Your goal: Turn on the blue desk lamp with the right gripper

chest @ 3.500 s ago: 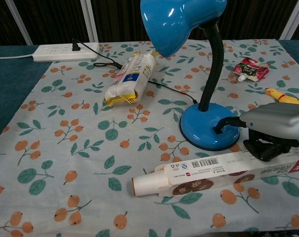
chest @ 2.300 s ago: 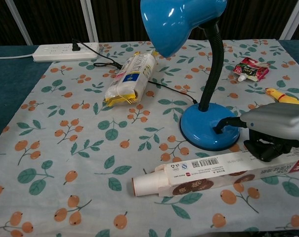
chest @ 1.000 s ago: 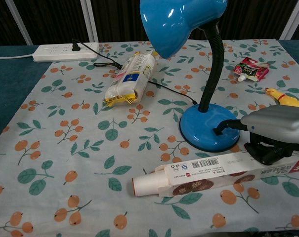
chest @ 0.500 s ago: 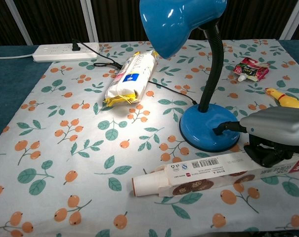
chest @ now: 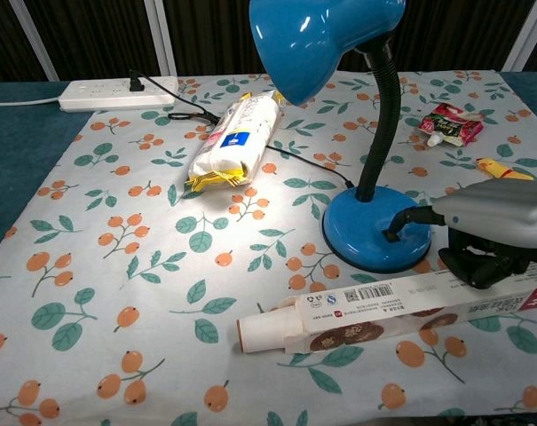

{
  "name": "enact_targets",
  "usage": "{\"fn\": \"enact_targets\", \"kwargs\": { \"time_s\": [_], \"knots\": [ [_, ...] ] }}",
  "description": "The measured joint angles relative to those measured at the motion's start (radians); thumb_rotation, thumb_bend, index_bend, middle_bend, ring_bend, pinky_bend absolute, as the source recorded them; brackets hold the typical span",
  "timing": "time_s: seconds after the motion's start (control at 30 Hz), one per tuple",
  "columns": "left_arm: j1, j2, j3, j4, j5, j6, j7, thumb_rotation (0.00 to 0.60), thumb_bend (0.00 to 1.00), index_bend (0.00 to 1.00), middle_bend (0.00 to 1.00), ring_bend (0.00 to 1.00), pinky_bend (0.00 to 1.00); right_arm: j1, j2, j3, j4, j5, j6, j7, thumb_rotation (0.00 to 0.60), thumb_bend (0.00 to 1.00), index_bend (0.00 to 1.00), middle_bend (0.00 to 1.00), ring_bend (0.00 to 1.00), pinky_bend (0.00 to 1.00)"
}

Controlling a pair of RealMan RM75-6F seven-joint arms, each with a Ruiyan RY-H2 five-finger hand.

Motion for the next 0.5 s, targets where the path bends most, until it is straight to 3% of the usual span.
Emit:
{"fn": "enact_targets", "kwargs": {
  "time_s": [0.2, 0.3, 0.4, 0.5],
  "knots": [
    [0.0, 0.0, 0.0, 0.0, 0.0, 0.0, 0.001, 0.6, 0.29, 0.03, 0.0, 0.01, 0.0, -0.031, 0.058, 0.023, -0.047, -0.053, 0.08, 0.044, 0.6, 0.62, 0.11, 0.68, 0.79, 0.69],
    [0.001, -0.001, 0.0, -0.001, 0.001, 0.002, 0.003, 0.6, 0.29, 0.03, 0.0, 0.01, 0.0, -0.057, 0.115, 0.029, -0.088, -0.084, 0.126, 0.077, 0.6, 0.55, 0.1, 0.57, 0.74, 0.61],
    [0.001, -0.001, 0.0, -0.002, 0.0, 0.003, 0.004, 0.6, 0.29, 0.03, 0.0, 0.01, 0.0, -0.087, 0.182, 0.029, -0.127, -0.117, 0.166, 0.106, 0.6, 0.47, 0.08, 0.43, 0.59, 0.45],
    [0.002, -0.001, 0.0, -0.003, 0.001, 0.004, 0.006, 0.6, 0.29, 0.03, 0.0, 0.01, 0.0, -0.125, 0.255, 0.023, -0.162, -0.162, 0.214, 0.142, 0.6, 0.4, 0.03, 0.26, 0.37, 0.23]
  ]
}}
